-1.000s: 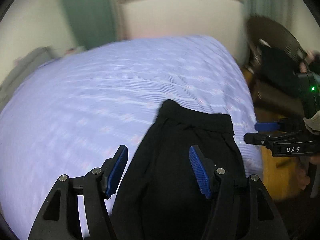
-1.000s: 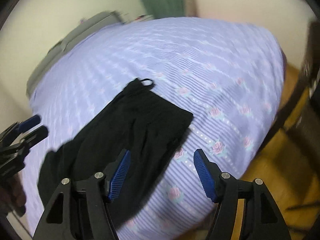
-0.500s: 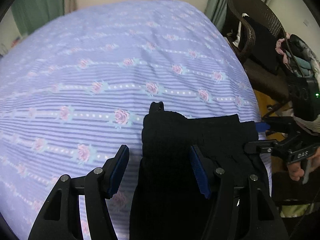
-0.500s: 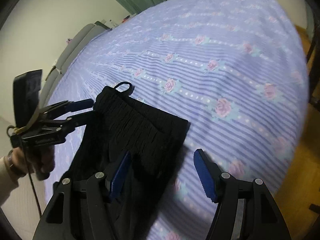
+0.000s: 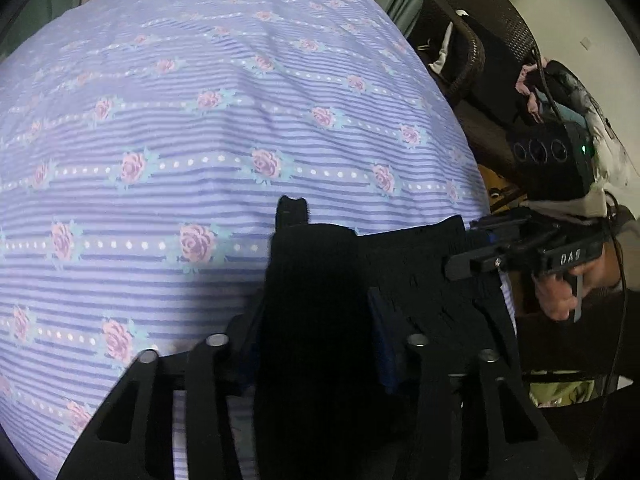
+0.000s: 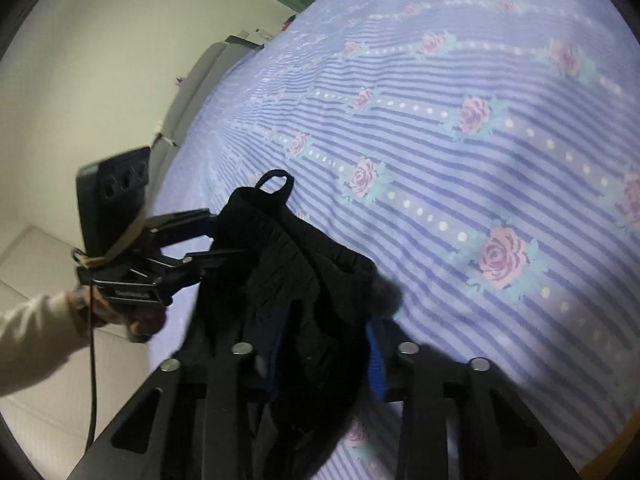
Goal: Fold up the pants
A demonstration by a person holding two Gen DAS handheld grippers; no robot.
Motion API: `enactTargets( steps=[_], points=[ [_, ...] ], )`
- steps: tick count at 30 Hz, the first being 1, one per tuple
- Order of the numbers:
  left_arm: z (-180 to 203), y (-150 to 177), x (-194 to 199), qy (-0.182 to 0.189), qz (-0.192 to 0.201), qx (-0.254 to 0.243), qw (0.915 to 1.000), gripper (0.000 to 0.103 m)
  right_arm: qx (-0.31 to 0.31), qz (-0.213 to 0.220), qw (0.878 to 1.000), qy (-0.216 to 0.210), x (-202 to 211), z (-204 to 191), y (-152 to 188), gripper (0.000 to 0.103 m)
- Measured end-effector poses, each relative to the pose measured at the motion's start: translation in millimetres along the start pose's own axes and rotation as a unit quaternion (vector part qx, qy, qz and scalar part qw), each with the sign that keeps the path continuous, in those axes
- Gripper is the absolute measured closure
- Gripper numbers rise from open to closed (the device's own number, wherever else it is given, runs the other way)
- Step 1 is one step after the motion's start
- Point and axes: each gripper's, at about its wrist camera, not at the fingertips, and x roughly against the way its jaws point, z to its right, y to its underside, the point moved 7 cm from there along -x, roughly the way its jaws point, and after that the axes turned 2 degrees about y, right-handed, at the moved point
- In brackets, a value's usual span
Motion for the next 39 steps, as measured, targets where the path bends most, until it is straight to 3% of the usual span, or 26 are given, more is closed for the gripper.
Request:
enactTargets(
  steps=[6, 11, 16, 22, 27, 34, 39],
  points=[
    [10, -34, 20, 0.003, 0.029, -0.036, 0.9989, 0.068, 0.049, 0.024, 0.998, 0.018, 24, -26, -22, 0.083],
    [20, -71, 41, -0.002, 0.068, -0.062, 0.9958, 0.068, 0.106, 0.072, 0.989, 0.066, 54, -39, -53, 0.083],
    [39, -63, 82, -0.002, 0.104, -0.086, 0.9908, 0.068, 0.149, 0.104, 0.981, 0.070, 82, -66, -60, 0.083],
    [67, -7, 131, -0.018, 0.131, -0.103, 0.9859, 0.068, 0.203, 0.130, 0.967, 0.076, 103, -128, -16, 0.083],
    [92, 68, 165, -0.037, 0.136, -0.119, 0.9827, 0.068, 0.252, 0.136, 0.955, 0.082, 113, -181, 45, 0.083],
    [110, 181, 175, -0.075, 0.125, -0.120, 0.9820, 0.068, 0.356, 0.128, 0.918, 0.117, 90, -250, 152, 0.083],
    [111, 242, 156, -0.097, 0.113, -0.114, 0.9822, 0.068, 0.430, 0.130, 0.876, 0.178, 53, -265, 229, 0.083]
  ],
)
